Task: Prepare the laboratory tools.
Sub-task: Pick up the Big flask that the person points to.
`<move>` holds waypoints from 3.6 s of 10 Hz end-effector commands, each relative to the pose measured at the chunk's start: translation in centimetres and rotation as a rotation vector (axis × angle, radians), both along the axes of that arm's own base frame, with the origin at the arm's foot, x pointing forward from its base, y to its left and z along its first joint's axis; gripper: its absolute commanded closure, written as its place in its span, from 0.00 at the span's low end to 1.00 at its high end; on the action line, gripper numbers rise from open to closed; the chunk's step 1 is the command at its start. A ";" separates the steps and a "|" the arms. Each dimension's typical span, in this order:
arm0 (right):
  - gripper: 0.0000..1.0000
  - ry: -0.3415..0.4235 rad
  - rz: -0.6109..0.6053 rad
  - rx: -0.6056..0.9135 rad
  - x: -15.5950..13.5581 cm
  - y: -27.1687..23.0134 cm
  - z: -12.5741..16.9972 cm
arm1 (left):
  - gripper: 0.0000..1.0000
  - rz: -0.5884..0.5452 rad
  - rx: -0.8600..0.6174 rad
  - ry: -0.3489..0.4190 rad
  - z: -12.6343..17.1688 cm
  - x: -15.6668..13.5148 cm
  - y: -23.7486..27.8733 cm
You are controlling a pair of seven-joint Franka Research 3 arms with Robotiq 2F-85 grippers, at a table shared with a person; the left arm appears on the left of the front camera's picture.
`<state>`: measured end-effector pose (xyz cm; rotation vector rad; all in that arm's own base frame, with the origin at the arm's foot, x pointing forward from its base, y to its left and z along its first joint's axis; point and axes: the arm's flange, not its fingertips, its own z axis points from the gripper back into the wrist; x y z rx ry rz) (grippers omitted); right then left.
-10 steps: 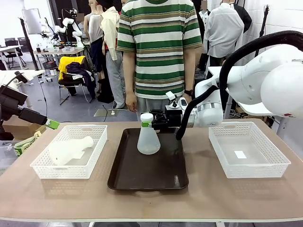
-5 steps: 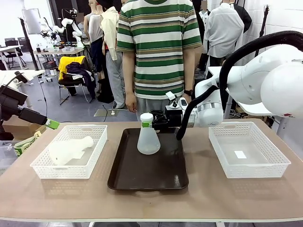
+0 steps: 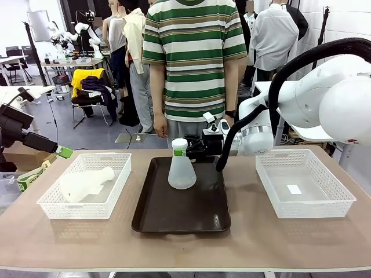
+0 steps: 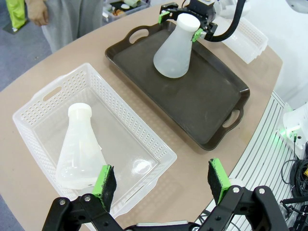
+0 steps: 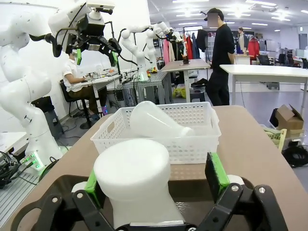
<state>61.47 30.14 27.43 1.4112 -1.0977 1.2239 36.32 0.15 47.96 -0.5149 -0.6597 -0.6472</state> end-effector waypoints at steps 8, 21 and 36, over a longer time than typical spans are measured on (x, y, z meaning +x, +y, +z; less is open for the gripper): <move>0.00 -0.023 -0.013 -0.122 -3.5 -4.9 2.0 | 0.00 -0.021 -0.014 -0.014 -0.2 0.2 0.3; 0.00 -0.074 -0.712 -0.482 -12.7 -28.6 16.1 | 0.00 -0.021 -0.014 -0.014 -0.2 0.2 0.3; 0.00 0.025 -0.806 -0.666 -12.3 -31.4 14.7 | 0.00 -0.021 -0.014 -0.014 -0.2 0.2 0.3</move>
